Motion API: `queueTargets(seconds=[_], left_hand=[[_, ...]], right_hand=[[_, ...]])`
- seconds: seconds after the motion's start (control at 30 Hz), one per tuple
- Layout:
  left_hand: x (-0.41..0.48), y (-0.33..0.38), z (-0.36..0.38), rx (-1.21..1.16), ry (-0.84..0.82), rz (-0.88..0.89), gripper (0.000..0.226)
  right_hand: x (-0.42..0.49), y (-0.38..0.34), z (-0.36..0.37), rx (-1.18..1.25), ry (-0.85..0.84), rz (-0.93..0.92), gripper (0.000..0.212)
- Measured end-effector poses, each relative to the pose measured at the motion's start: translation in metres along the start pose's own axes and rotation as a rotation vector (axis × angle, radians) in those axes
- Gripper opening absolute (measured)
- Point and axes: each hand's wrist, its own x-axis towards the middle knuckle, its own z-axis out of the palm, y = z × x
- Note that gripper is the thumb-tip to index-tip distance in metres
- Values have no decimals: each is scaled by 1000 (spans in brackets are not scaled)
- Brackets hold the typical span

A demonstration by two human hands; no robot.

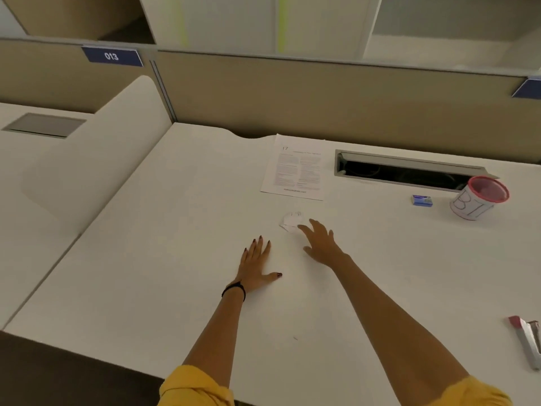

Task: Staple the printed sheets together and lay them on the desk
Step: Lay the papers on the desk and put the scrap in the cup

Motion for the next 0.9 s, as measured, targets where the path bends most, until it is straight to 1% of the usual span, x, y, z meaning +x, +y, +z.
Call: queueTargets(seconds=[0.07, 0.13, 0.3, 0.37, 0.43, 0.47, 0.53, 0.57, 0.63, 0.67, 0.73, 0.8, 0.9], left_hand=[[0, -4, -1, -13, 6, 21, 100], [1, -10, -7, -32, -6, 60, 100], [7, -25, -16, -95, -15, 100, 92], [10, -26, -16, -92, -11, 104, 92], [13, -29, -18, -95, -9, 100, 92], [14, -29, -19, -95, -6, 100, 92], [19, -31, -21, -85, 7, 100, 93], [21, -32, -21, -80, 7, 99, 94], [24, -32, -22, -60, 2, 95, 97], [26, -32, -23, -47, 1, 95, 100], [30, -31, -24, -22, 10, 85, 108], [34, -29, -24, -10, 25, 66, 112], [42, -24, -24, -3, 36, 52, 131]], right_hand=[[12, -9, 2, -85, 57, -41, 62], [22, -16, 4, -102, 72, -63, 66], [51, -25, 7, -107, 23, -100, 77], [60, -26, 6, -40, -32, -90, 78], [66, -27, 6, -8, -97, -85, 71], [66, -26, 6, -1, -98, -74, 65], [67, -24, 7, 92, -27, -51, 47], [66, -22, 9, 100, 15, -73, 41], [64, -18, 6, 160, 46, -75, 36], [63, -15, 6, 181, 62, -60, 32], [62, -11, 4, 150, 88, -72, 24], [61, -8, 2, 158, 84, -76, 20], [61, -2, -3, 116, 73, -60, 15]])
